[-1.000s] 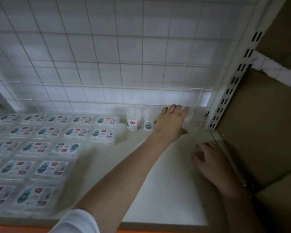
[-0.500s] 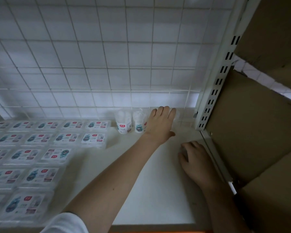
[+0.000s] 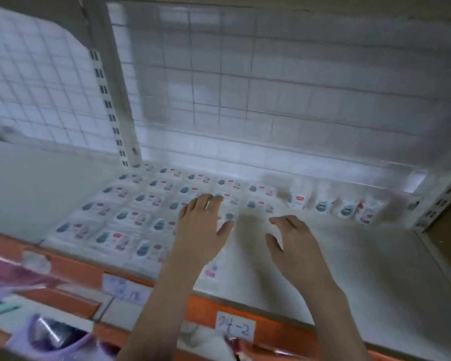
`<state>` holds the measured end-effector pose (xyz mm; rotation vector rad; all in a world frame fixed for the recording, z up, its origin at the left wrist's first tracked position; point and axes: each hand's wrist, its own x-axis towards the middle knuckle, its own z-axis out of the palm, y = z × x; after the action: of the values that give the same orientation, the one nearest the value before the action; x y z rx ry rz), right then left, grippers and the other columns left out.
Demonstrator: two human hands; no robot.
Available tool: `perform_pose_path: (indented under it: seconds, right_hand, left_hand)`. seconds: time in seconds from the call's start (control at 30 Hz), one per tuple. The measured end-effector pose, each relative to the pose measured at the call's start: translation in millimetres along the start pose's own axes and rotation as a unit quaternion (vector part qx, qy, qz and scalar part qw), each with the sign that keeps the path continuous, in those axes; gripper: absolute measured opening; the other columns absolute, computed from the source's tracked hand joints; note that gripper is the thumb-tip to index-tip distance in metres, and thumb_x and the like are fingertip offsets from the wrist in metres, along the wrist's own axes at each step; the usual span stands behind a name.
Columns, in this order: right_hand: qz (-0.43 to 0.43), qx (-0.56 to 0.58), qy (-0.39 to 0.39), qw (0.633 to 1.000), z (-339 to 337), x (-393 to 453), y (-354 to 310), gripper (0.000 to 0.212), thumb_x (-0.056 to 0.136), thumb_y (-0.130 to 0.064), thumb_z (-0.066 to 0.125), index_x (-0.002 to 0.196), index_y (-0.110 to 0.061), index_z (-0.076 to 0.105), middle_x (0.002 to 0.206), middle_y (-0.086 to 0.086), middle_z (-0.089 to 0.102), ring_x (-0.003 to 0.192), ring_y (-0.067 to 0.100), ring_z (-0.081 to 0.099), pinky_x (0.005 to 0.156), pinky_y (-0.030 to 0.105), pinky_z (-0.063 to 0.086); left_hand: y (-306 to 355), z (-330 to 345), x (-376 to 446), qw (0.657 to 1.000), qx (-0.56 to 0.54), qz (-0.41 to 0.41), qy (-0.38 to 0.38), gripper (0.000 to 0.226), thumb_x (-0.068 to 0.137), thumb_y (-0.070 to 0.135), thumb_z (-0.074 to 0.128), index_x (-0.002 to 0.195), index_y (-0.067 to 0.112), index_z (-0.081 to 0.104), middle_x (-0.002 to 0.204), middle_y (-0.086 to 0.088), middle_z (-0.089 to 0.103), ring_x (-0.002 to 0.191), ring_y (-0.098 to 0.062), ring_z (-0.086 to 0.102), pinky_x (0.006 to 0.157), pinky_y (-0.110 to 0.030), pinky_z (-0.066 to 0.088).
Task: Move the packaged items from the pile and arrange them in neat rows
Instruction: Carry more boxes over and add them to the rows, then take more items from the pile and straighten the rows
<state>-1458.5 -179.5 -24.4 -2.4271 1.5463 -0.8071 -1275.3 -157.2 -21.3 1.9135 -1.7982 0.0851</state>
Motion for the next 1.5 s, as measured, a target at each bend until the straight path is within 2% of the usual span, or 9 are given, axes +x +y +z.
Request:
perform_pose_path:
  seconds: [0.07, 0.2, 0.4, 0.53, 0.7, 1.0, 1.17, 1.27, 1.5]
  right_hand:
    - [-0.033, 0.017, -0.013, 0.999, 26.3, 0.5, -53.4, 0.035, 0.086, -0.016, 0.057, 0.121, -0.010, 0.056, 0.120, 0.009, 0.054, 0.113, 0.027, 0.049, 0.094, 0.034, 0.040]
    - [-0.089, 0.051, -0.029, 0.994, 85.9, -3.9, -173.8, 0.033, 0.086, -0.013, 0.058, 0.118, -0.008, 0.058, 0.115, 0.010, 0.057, 0.108, 0.029, 0.052, 0.090, 0.034, 0.042]
    - [-0.178, 0.114, -0.079, 0.974, 178.4, -20.6, -350.6, 0.029, 0.086, -0.015, 0.060, 0.114, -0.007, 0.059, 0.112, 0.010, 0.058, 0.105, 0.028, 0.053, 0.089, 0.032, 0.041]
    - [-0.235, 0.131, -0.138, 0.953, 226.1, -27.0, -442.1, 0.031, 0.088, -0.019, 0.056, 0.117, -0.008, 0.057, 0.117, 0.007, 0.056, 0.110, 0.023, 0.050, 0.092, 0.027, 0.037]
    - [-0.274, 0.132, -0.173, 0.937, 279.9, -14.5, -528.4, 0.031, 0.090, -0.021, 0.052, 0.118, -0.008, 0.057, 0.118, 0.006, 0.055, 0.111, 0.023, 0.049, 0.090, 0.025, 0.036]
    - [-0.305, 0.188, -0.184, 0.915, 389.9, 63.3, -685.1, 0.032, 0.091, -0.020, 0.052, 0.121, -0.009, 0.055, 0.121, 0.006, 0.055, 0.112, 0.020, 0.048, 0.088, 0.022, 0.036]
    - [-0.313, 0.189, -0.184, 0.912, 439.6, 121.9, -761.8, 0.036, 0.092, -0.024, 0.050, 0.126, -0.013, 0.051, 0.127, 0.002, 0.051, 0.118, 0.018, 0.043, 0.097, 0.025, 0.033]
    - [-0.301, 0.172, -0.189, 0.919, 464.0, 143.7, -786.0, 0.036, 0.091, -0.023, 0.052, 0.126, -0.012, 0.052, 0.124, 0.003, 0.052, 0.115, 0.020, 0.044, 0.095, 0.027, 0.035]
    - [-0.244, 0.123, -0.173, 0.946, 504.3, 196.5, -805.6, 0.033, 0.087, -0.017, 0.058, 0.118, -0.008, 0.057, 0.116, 0.006, 0.057, 0.109, 0.026, 0.050, 0.090, 0.029, 0.038]
  left_hand:
    - [-60.7, -34.1, -31.3, 0.998, 0.013, -0.047, 0.026, 0.047, 0.090, 0.042, 0.050, 0.132, 0.022, 0.044, 0.133, 0.000, 0.047, 0.126, -0.022, 0.041, 0.103, -0.037, 0.030]
    - [-186.9, -105.2, -104.9, 0.986, 0.021, -0.151, 0.071, 0.037, 0.078, 0.038, 0.055, 0.101, 0.012, 0.066, 0.093, -0.009, 0.068, 0.083, -0.034, 0.064, 0.072, -0.043, 0.052]
    - [-332.0, -200.3, -214.9, 0.955, 0.048, -0.279, 0.095, 0.015, 0.081, 0.022, 0.063, 0.094, 0.017, 0.068, 0.089, -0.007, 0.069, 0.077, -0.030, 0.064, 0.063, -0.035, 0.050]
    - [-406.8, -234.1, -267.0, 0.926, 0.074, -0.356, 0.104, 0.020, 0.079, 0.024, 0.067, 0.098, 0.016, 0.069, 0.096, -0.007, 0.069, 0.081, -0.031, 0.065, 0.063, -0.034, 0.050]
    - [-489.1, -254.1, -299.6, 0.906, 0.083, -0.399, 0.118, 0.026, 0.073, 0.030, 0.060, 0.088, 0.012, 0.070, 0.080, -0.008, 0.068, 0.068, -0.031, 0.065, 0.057, -0.032, 0.051]
    - [-662.9, -307.1, -279.6, 0.882, 0.142, -0.429, 0.135, 0.031, 0.085, 0.031, 0.061, 0.113, 0.017, 0.062, 0.111, -0.004, 0.063, 0.098, -0.026, 0.059, 0.079, -0.034, 0.047]
    - [-761.2, -350.3, -242.1, 0.874, 0.160, -0.436, 0.144, 0.036, 0.088, 0.037, 0.054, 0.120, 0.020, 0.057, 0.115, -0.001, 0.060, 0.098, -0.021, 0.058, 0.076, -0.032, 0.047]
    - [-801.3, -351.3, -228.3, 0.872, 0.138, -0.451, 0.128, 0.037, 0.089, 0.037, 0.055, 0.121, 0.019, 0.056, 0.119, -0.002, 0.058, 0.103, -0.023, 0.056, 0.078, -0.032, 0.045]
    - [-893.3, -339.0, -177.7, 0.907, 0.063, -0.411, 0.063, 0.040, 0.090, 0.036, 0.053, 0.127, 0.022, 0.050, 0.124, -0.001, 0.054, 0.102, -0.020, 0.057, 0.080, -0.032, 0.049]
